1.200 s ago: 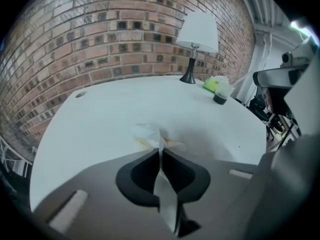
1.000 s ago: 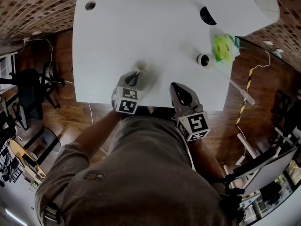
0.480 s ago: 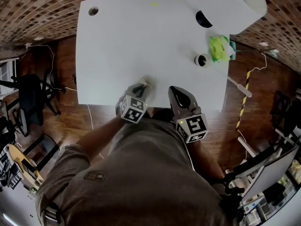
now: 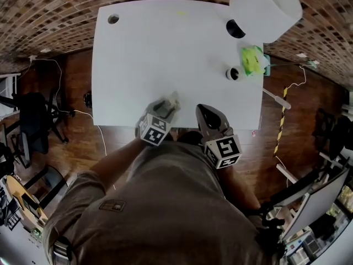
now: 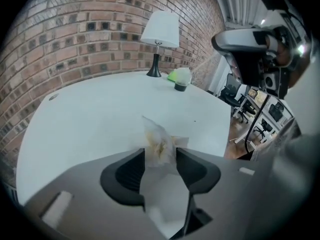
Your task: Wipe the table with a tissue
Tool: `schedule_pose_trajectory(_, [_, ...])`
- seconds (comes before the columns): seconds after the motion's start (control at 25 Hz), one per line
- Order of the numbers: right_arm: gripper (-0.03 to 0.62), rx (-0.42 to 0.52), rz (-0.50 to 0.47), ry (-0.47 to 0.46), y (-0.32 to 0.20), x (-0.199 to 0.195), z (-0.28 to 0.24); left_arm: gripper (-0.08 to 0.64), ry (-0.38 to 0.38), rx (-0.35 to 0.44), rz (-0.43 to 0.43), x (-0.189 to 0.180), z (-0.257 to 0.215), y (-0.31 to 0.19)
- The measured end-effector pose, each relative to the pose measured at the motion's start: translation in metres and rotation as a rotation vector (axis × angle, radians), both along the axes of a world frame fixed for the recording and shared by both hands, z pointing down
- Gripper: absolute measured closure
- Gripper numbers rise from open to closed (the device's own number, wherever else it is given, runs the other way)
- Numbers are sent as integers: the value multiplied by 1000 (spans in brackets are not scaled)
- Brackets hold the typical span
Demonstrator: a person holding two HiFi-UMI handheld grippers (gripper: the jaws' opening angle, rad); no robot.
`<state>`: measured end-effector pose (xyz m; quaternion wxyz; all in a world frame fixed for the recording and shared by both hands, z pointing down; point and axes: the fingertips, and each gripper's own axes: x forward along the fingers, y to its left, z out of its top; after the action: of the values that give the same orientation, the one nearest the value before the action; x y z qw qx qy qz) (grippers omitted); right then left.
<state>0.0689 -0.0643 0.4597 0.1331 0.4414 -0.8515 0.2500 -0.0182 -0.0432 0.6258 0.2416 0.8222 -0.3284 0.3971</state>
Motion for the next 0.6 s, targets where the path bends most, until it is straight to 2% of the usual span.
schedule_pose_trajectory(0.28, [580, 15, 37, 41, 11, -11, -6, 356, 68, 81, -12, -18, -21, 3])
schedule_pose_trajectory(0.44, [580, 23, 80, 53, 20, -14, -8, 358, 173, 150, -23, -25, -41, 3])
schedule_pose_trajectory(0.6, [580, 35, 97, 52, 31, -14, -10, 393, 250, 264, -43, -31, -75, 0])
